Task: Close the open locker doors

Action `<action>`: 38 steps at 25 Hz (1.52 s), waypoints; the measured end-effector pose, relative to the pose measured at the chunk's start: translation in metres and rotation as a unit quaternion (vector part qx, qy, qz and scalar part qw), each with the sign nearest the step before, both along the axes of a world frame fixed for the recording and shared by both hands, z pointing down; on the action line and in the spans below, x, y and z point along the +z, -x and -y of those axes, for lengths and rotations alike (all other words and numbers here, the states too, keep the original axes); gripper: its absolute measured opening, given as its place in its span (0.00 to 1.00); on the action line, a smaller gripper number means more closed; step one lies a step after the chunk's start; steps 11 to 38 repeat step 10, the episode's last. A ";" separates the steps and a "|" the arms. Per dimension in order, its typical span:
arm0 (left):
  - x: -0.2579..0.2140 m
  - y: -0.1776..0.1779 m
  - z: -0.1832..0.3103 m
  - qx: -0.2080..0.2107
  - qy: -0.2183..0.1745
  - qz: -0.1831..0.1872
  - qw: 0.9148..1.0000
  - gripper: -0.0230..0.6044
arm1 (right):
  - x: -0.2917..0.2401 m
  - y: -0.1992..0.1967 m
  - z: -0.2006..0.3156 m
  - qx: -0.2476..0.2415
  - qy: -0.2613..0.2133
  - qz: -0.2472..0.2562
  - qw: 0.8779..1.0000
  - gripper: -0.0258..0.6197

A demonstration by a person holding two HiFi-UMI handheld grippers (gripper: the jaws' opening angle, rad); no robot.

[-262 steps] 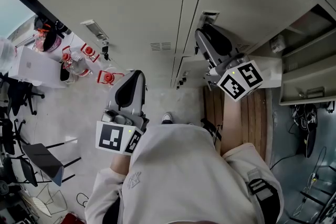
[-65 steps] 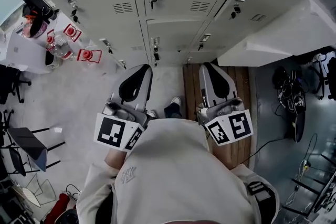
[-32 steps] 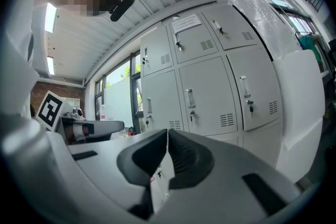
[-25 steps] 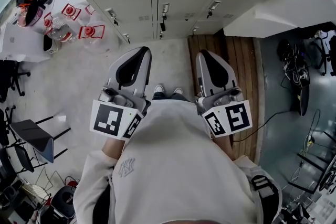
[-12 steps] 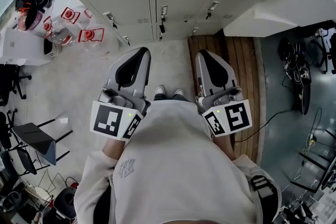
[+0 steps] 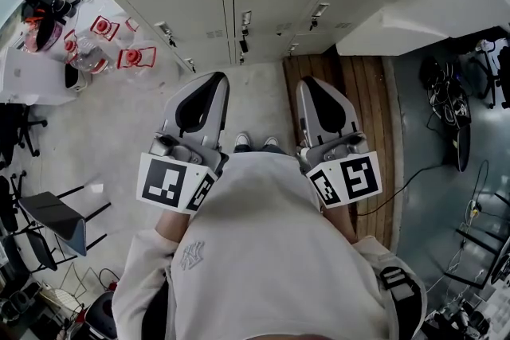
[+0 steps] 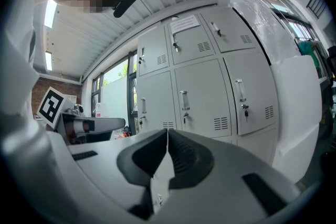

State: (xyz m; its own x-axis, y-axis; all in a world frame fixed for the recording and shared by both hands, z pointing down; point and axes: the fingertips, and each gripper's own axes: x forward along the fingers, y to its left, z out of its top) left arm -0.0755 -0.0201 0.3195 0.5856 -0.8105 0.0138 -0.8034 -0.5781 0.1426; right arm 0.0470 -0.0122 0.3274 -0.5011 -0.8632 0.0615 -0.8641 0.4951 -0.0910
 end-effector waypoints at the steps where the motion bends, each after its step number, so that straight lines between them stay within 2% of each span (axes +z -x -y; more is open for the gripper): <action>1: 0.000 0.000 0.000 0.000 -0.001 -0.001 1.000 0.05 | 0.000 0.000 0.000 0.001 0.000 -0.001 1.000 0.06; 10: -0.007 0.004 0.003 0.002 -0.013 -0.002 1.000 0.05 | -0.006 -0.008 0.005 0.009 -0.014 -0.009 1.000 0.06; 38: -0.007 0.004 0.003 0.002 -0.013 -0.002 1.000 0.05 | -0.006 -0.008 0.005 0.009 -0.014 -0.009 1.000 0.06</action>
